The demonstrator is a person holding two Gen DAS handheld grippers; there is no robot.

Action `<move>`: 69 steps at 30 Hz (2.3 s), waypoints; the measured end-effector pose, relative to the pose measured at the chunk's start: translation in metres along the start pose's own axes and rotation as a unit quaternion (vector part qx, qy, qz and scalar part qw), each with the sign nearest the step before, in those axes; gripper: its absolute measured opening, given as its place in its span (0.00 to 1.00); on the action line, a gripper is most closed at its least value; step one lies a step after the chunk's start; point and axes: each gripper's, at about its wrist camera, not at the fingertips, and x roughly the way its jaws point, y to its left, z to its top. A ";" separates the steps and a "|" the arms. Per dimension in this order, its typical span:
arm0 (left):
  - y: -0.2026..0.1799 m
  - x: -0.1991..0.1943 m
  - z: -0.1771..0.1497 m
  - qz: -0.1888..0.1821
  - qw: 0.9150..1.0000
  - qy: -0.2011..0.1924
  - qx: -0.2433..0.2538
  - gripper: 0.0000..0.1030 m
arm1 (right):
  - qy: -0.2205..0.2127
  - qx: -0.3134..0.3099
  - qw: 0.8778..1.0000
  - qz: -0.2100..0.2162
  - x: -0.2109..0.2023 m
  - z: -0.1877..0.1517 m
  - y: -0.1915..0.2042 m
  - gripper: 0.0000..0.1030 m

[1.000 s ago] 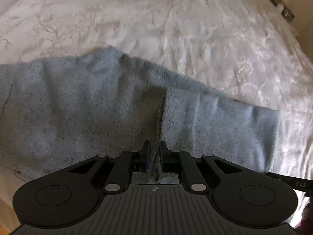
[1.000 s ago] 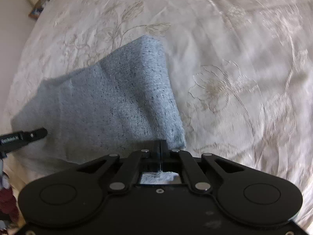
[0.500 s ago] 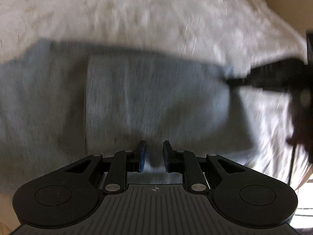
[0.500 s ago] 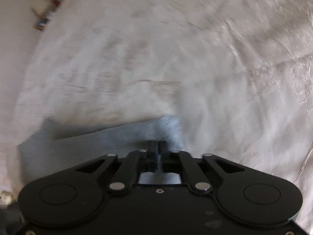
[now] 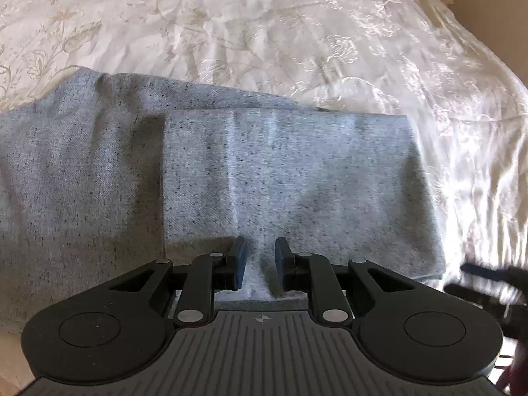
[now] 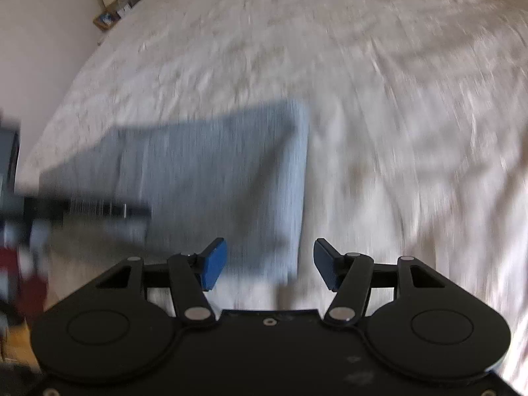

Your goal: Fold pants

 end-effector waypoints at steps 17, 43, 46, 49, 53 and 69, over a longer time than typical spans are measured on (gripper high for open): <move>-0.006 0.015 0.007 -0.005 0.999 0.016 0.033 0.17 | -0.010 0.021 0.996 -0.090 0.027 -0.023 0.012 0.50; 0.015 -0.030 -0.029 0.028 0.998 -0.001 -0.055 0.18 | -0.060 0.022 0.997 -0.038 0.059 0.091 -0.003 0.23; 0.021 -0.038 -0.040 0.045 0.996 -0.002 -0.077 0.18 | -0.044 0.035 0.998 -0.040 0.082 0.111 -0.012 0.23; 0.026 -0.044 -0.050 0.055 0.993 -0.002 -0.102 0.18 | -0.013 0.004 0.999 -0.036 0.104 0.117 -0.008 0.28; 0.029 -0.049 -0.059 0.062 0.991 -0.002 -0.122 0.18 | -0.013 -0.059 0.997 -0.042 0.113 0.110 0.005 0.33; 0.041 -0.050 -0.030 0.012 0.993 -0.053 -0.101 0.55 | -0.076 -0.061 0.995 0.027 0.030 0.074 0.039 0.55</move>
